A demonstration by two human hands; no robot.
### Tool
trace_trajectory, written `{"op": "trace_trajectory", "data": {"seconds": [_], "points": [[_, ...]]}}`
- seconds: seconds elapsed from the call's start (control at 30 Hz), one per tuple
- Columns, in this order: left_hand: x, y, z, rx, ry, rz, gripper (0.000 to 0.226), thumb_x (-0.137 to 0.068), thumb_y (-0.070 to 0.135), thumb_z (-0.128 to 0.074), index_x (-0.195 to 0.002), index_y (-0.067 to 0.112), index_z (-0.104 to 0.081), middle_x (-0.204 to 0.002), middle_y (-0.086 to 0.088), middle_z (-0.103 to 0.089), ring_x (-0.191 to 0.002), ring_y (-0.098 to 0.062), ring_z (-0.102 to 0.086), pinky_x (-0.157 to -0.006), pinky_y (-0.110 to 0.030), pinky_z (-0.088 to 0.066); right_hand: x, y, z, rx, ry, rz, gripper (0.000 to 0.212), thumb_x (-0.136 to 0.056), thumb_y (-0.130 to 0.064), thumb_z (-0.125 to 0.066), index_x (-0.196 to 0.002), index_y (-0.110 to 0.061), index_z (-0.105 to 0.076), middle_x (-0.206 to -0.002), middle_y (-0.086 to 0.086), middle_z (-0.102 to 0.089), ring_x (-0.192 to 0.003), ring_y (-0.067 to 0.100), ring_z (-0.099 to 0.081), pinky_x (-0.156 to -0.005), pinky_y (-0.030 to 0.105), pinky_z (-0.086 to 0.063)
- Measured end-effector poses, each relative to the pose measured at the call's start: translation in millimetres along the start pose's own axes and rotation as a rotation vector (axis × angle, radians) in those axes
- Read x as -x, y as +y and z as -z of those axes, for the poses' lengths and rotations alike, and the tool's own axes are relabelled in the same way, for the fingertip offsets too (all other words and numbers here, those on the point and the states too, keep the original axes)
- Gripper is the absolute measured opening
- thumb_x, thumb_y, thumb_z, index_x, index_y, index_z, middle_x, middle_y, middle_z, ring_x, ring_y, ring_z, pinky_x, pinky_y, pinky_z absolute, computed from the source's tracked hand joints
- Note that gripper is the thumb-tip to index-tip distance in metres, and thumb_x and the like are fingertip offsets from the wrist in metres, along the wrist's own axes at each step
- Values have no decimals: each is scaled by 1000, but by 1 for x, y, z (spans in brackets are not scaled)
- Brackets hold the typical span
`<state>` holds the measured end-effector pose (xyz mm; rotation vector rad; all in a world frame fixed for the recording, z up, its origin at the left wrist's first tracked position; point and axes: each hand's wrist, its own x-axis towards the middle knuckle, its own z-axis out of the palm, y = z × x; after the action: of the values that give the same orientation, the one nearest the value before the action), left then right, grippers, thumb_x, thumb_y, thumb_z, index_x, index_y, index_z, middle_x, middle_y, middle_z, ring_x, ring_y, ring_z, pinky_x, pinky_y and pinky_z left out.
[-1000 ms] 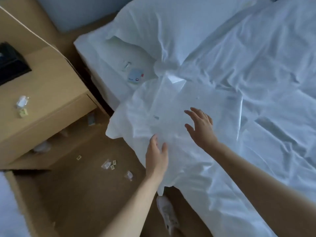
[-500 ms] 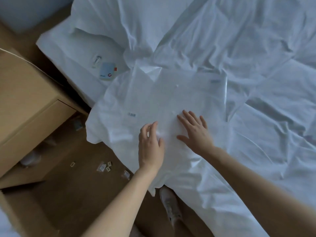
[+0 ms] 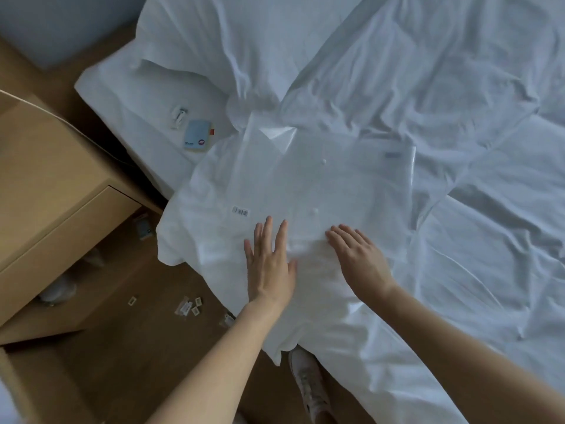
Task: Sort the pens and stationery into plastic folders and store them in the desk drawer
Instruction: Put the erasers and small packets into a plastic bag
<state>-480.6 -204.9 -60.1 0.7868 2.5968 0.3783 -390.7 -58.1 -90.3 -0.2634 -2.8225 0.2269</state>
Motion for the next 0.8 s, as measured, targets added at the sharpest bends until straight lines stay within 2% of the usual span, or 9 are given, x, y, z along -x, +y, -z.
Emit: {"op": "trace_trajectory", "data": {"seconds": [0.07, 0.13, 0.2, 0.33, 0.47, 0.6, 0.73, 0.8], "points": [[-5, 2, 1, -18, 17, -43, 67, -99, 23, -44, -151, 24, -3, -159, -2, 7, -146, -21, 11, -115, -40, 9, -6, -1, 5, -23, 52, -19, 34, -73, 1, -40, -88, -1, -71, -84, 9, -72, -79, 26, -71, -62, 29, -55], [-11, 3, 2, -17, 25, -58, 65, -100, 22, -42, -151, 23, -3, -159, -2, 6, -146, -20, 10, -115, -39, 10, -12, -2, 10, -34, 57, -57, 21, -68, 6, -61, -80, -7, -70, -72, 3, -69, -66, 22, -69, -49, 22, -46], [-16, 3, 4, -15, 42, -49, 64, -100, 22, -42, -151, 23, -4, -160, -2, 5, -146, -20, 9, -115, -39, 10, -14, -3, 12, -49, 27, -80, 30, -54, 6, -81, -76, -11, -70, -68, 0, -68, -61, 19, -66, -44, 20, -41], [-20, -1, 7, -60, 51, -67, 63, -100, 21, -40, -151, 24, -2, -160, -1, 6, -146, -19, 10, -115, -39, 10, -9, -4, 17, -42, 44, -108, 33, -50, 4, -87, -66, -15, -66, -61, -3, -63, -54, 17, -62, -41, 20, -36], [-20, -6, 6, -125, 59, -119, 66, -99, 16, -38, -151, 24, 1, -160, -1, 6, -146, -19, 11, -115, -39, 11, 0, -9, 23, -40, 144, -82, 26, -60, 2, -83, -64, -14, -63, -60, -1, -58, -53, 18, -57, -42, 23, -36], [-20, -19, 4, -129, 95, -74, 66, -99, 7, -37, -151, 25, -2, -160, -2, 3, -146, -21, 9, -115, -40, 9, 8, -21, 20, -110, 174, 13, 20, -65, 1, -80, -70, -12, -66, -67, 0, -62, -61, 18, -60, -46, 25, -41], [-11, -43, 6, -213, 137, -91, 71, -98, 2, -41, -151, 29, -2, -160, -3, 3, -146, -22, 8, -112, -39, 13, 2, -40, 13, -211, 26, 11, 17, -70, -5, -79, -72, -12, -64, -69, 0, -61, -61, 21, -59, -47, 27, -46], [-3, -59, 11, -284, 130, -90, 80, -97, 5, -46, -149, 31, 9, -159, -3, 9, -145, -22, 12, -110, -40, 16, -3, -54, 14, -281, -131, 38, 13, -81, -28, -71, -78, -16, -68, -80, -2, -66, -73, 19, -64, -63, 25, -52]]}}
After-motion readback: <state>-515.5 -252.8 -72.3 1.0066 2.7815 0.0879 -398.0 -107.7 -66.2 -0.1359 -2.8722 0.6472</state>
